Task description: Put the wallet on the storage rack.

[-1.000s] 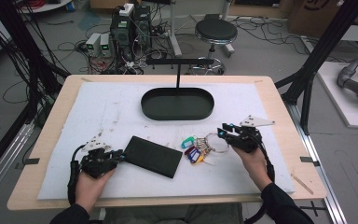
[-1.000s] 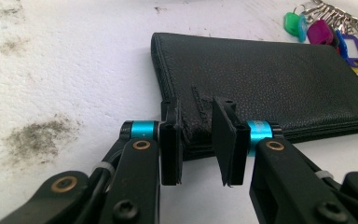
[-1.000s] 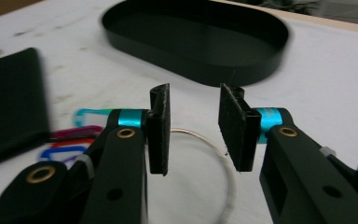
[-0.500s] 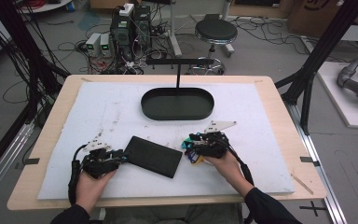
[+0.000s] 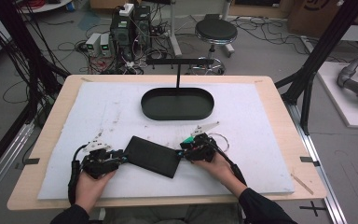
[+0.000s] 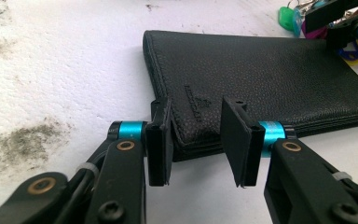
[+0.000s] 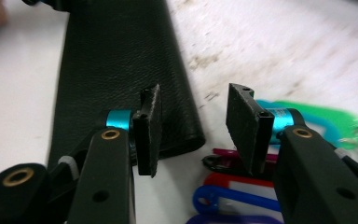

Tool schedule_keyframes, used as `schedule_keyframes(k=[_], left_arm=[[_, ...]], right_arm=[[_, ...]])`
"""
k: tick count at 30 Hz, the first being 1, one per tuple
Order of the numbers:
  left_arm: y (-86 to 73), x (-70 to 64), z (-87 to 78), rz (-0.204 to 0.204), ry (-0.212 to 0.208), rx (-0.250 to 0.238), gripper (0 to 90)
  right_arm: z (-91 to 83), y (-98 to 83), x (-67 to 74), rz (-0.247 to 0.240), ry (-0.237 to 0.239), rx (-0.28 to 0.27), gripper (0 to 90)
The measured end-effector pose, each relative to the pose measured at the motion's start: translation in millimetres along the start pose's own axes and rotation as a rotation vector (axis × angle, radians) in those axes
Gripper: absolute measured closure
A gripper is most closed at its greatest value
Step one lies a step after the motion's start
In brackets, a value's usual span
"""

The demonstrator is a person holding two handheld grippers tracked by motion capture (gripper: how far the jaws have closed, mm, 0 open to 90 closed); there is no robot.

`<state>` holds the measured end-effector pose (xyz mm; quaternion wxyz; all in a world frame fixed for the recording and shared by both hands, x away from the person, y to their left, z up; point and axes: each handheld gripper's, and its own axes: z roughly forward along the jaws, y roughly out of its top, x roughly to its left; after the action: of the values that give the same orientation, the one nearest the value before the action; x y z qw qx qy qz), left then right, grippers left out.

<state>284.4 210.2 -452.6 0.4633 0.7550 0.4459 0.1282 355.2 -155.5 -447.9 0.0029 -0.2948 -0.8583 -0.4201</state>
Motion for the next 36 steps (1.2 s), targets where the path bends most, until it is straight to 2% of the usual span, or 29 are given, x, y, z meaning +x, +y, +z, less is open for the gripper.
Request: schedule_keyframes(k=[1,2,3,5,8,9,10,15,19,21,26,29,30,31,33,36], left_arm=[[-0.3,0.0,0.1,0.001,0.002,-0.001,63.6],[-0.5,0.0,0.2,-0.001,0.001,-0.001,63.6],[-0.6,-0.2,0.2,-0.003,0.001,-0.002,63.6],[-0.8,-0.8,0.6,-0.003,0.005,-0.004,63.6],[-0.9,-1.7,0.7,0.000,0.012,-0.008,63.6],[-0.7,-2.0,0.5,0.002,0.013,-0.006,63.6],[-0.7,-2.6,0.7,0.002,0.016,-0.008,63.6],[0.7,-5.8,2.7,0.012,0.021,-0.011,62.5],[1.8,-6.6,3.8,0.014,0.010,-0.013,62.5],[3.4,-7.5,4.0,0.020,-0.001,-0.017,62.9],[11.8,-12.6,3.4,0.048,-0.020,-0.062,63.1],[18.6,-14.7,1.0,0.077,-0.015,-0.096,56.7],[21.9,-14.9,-1.0,0.090,-0.012,-0.115,56.5],[24.6,-14.5,-2.9,0.103,-0.008,-0.133,52.7],[30.2,-12.2,-5.6,0.132,-0.022,-0.171,50.8],[37.8,-6.1,-8.0,0.171,-0.041,-0.214,41.4]], right_arm=[[2.7,-0.4,-6.3,0.059,0.061,0.022,54.7],[2.7,-0.4,-6.3,0.059,0.061,0.022,54.7],[4.7,-1.0,-8.7,0.091,0.097,0.036,54.6],[5.9,-0.6,-7.9,0.082,0.101,0.039,53.9],[6.6,0.2,-5.2,0.080,0.116,0.055,59.9],[4.7,0.9,-3.2,0.051,0.094,0.047,66.0],[4.7,0.9,-3.2,0.051,0.094,0.047,66.0],[-1.5,2.1,0.2,0.020,0.069,0.040,77.2],[-10.5,4.6,3.7,-0.029,0.057,0.015,80.4],[-17.4,6.3,5.2,-0.058,0.049,-0.019,81.3],[-32.8,12.1,13.1,-0.162,0.018,-0.064,82.0],[-41.2,14.6,17.7,-0.225,0.001,-0.096,82.3],[-42.4,14.8,18.1,-0.230,0.002,-0.096,82.3],[-46.9,14.7,19.5,-0.251,0.008,-0.118,82.4],[-48.2,15.0,18.9,-0.268,0.003,-0.126,82.4],[-54.2,14.7,20.0,-0.293,0.013,-0.127,82.4]])
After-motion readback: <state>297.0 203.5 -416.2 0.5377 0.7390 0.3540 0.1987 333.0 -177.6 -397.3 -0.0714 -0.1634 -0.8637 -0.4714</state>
